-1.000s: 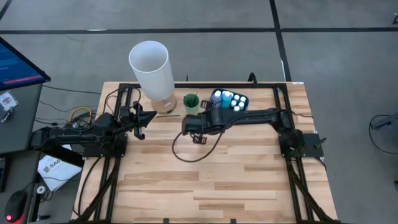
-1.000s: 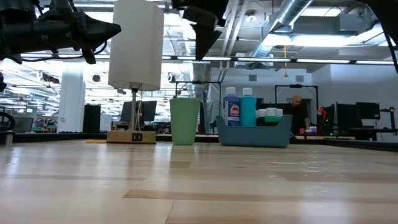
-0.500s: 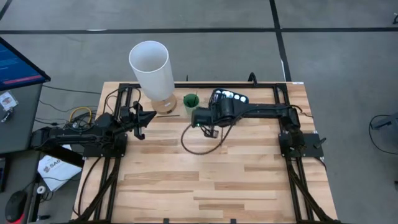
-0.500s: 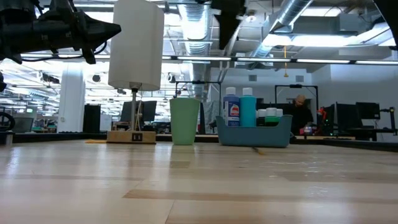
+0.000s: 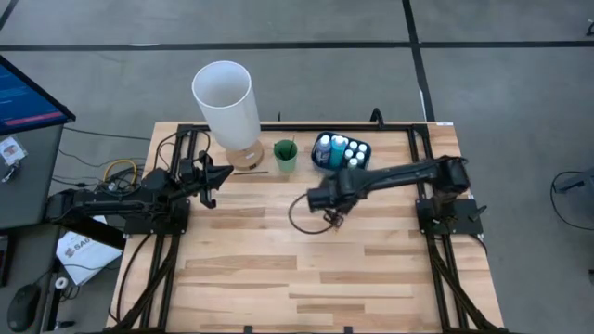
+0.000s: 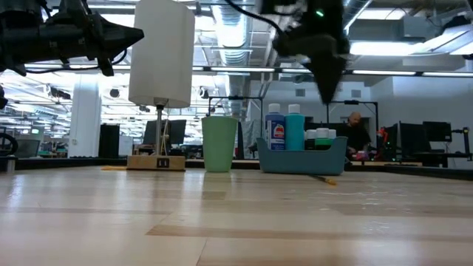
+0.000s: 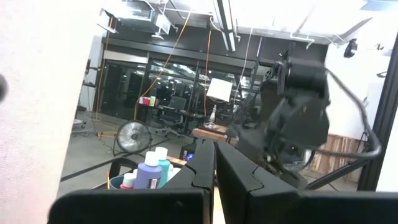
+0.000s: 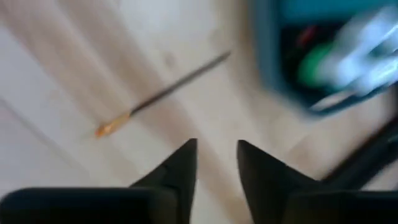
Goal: Pick & Place Paint Supplies
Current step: Put the bottom gold paint brush into the green cup
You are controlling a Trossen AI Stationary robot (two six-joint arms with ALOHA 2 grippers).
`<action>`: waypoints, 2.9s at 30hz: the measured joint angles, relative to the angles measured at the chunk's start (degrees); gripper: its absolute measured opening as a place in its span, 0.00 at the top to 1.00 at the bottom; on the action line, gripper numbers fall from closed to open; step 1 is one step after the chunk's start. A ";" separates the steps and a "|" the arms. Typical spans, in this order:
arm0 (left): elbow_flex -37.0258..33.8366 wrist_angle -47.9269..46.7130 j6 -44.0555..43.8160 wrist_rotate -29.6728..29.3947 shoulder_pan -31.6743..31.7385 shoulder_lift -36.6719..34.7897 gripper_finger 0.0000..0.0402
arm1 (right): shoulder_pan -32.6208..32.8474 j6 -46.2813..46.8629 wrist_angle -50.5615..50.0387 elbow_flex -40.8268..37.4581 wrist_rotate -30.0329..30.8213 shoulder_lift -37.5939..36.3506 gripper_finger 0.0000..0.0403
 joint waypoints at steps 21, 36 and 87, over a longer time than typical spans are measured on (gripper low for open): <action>0.00 0.01 -0.02 0.00 0.00 0.00 0.99 | 2.26 22.23 42.67 -31.60 -15.48 -4.44 0.44; 0.00 0.01 0.00 0.00 0.00 0.00 0.99 | 5.95 29.70 41.58 -31.36 -12.27 -0.03 0.62; 0.00 0.02 -0.01 0.02 0.00 0.00 0.99 | 11.52 27.62 30.29 -31.67 -12.44 -24.97 1.00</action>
